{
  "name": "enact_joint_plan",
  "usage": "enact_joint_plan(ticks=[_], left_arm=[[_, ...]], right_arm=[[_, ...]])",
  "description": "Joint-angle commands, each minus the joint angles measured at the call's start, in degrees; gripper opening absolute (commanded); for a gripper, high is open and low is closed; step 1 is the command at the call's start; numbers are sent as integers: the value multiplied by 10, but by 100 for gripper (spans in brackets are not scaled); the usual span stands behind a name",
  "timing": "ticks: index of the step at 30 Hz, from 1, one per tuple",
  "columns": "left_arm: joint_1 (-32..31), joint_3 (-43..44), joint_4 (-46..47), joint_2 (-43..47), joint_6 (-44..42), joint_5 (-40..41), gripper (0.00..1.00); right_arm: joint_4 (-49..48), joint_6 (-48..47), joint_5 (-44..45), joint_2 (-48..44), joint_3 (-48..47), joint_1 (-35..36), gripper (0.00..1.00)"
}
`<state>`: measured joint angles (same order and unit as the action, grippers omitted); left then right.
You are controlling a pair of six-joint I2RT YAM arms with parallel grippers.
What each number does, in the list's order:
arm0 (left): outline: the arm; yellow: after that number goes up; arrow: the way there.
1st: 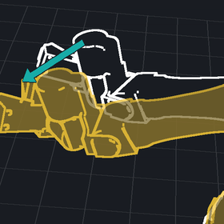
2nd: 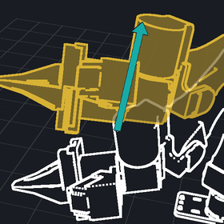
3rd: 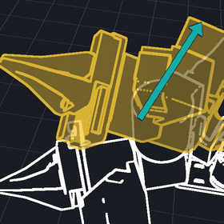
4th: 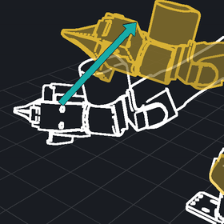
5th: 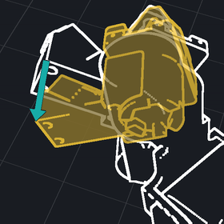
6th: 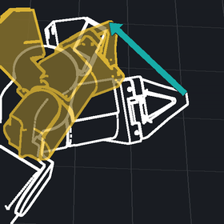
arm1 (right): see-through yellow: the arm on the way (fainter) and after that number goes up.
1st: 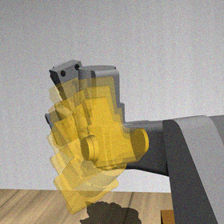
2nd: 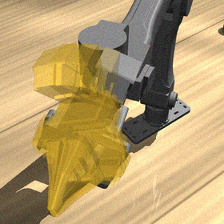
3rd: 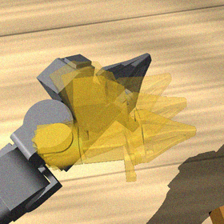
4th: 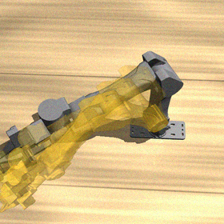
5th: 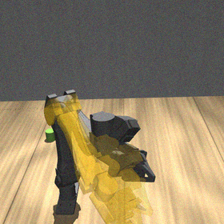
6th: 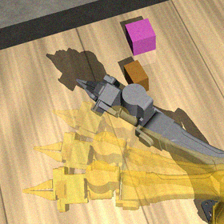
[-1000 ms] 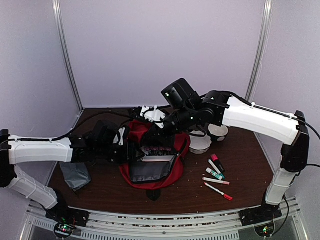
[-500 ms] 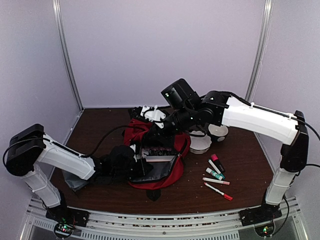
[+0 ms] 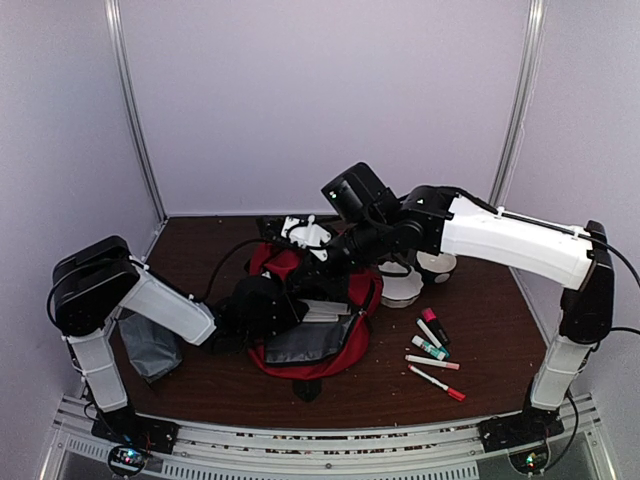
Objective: Pack the student bag
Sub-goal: Adjust the book in the largest pocket of the bag, then move the pencil case to the corner of the board.
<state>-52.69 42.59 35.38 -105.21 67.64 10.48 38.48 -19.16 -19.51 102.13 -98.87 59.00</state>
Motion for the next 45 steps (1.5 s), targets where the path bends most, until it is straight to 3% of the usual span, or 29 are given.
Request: enact_joint_plan(ticks=[1,5,10,17,27,30,33,35,41,45], left_arm=[[14,36,23,-16,-9,1,0],[13,28,19,-5,-1,-28,0],[-9,-5,-58,70,7,-94,0],[-51,37,-424,221,-104,-95,25],[-57,-23,-716,426,-65,-6,35],[-54,-26,-822,497,-24,38,46],[-30,-32,-930,570,19,72,61],[-2,-39,-989,614,30,89,66],[123,-45,-1042,725,6,104,74],[188,-32,-1048,723,-26,99,79]], right_arm=[[-17,-5,-22,-18,8,4,0],[-17,-6,-12,-16,6,-2,0],[-19,3,-23,-14,-2,-30,0],[-53,3,-38,-38,52,-66,0],[-74,-2,-50,-61,89,-73,0],[-74,-2,-53,-61,88,-73,0],[-75,-8,-52,-59,91,-73,0],[-75,-10,-60,-53,97,-73,0],[-72,4,-119,-9,103,-71,0],[-71,19,-144,35,105,-71,0]])
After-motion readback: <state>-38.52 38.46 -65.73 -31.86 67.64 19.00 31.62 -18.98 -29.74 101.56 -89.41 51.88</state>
